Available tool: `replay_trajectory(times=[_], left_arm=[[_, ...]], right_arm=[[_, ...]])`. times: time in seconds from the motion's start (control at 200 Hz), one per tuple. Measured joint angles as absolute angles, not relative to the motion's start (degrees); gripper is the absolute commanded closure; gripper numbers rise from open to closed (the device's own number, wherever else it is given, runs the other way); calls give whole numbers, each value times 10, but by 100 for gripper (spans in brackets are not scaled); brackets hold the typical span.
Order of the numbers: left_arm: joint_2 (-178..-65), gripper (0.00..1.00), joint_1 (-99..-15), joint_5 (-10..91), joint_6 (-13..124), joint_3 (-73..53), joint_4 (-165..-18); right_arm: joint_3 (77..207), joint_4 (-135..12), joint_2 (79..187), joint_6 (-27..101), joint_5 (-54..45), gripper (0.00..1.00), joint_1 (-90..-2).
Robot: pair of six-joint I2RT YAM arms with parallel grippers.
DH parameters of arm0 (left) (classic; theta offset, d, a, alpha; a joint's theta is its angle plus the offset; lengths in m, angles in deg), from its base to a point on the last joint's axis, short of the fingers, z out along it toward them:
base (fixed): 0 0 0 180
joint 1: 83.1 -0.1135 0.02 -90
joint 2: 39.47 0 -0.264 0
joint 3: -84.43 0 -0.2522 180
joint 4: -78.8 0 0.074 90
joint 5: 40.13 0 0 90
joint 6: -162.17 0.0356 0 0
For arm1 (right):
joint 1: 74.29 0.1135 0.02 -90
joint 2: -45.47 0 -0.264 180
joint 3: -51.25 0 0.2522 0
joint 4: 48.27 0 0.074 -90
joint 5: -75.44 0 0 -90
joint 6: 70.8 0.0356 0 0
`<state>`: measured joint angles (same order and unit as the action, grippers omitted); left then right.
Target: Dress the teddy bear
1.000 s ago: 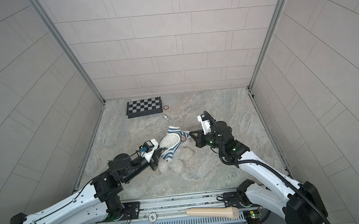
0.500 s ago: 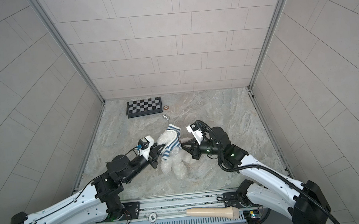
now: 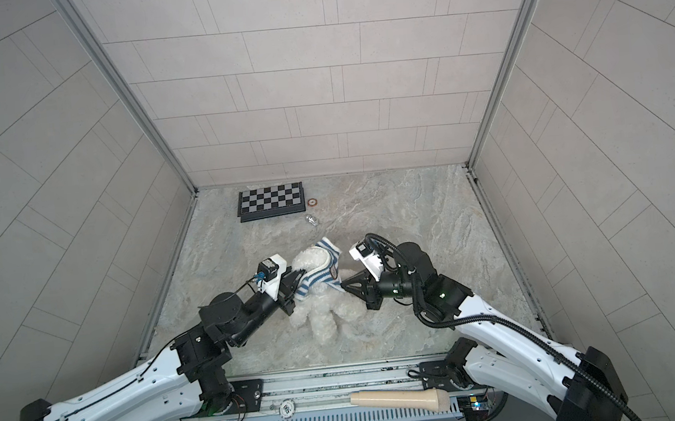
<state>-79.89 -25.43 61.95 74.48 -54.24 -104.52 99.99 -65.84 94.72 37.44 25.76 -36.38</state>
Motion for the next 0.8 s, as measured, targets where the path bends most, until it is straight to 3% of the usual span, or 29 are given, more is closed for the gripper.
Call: replay_trajectory(times=[0.15, 0.421, 0.801], left_arm=[[-778, 100, -253, 635, 738, -548, -1034], [-775, 100, -253, 653, 716, -548, -1046], [-819, 100, -253, 679, 580, -533, -1040]], right_arm=[[1025, -710, 944, 318, 238, 100, -363], [1036, -590, 956, 403, 265, 100, -330], [1066, -713, 1009, 310, 118, 100, -273]])
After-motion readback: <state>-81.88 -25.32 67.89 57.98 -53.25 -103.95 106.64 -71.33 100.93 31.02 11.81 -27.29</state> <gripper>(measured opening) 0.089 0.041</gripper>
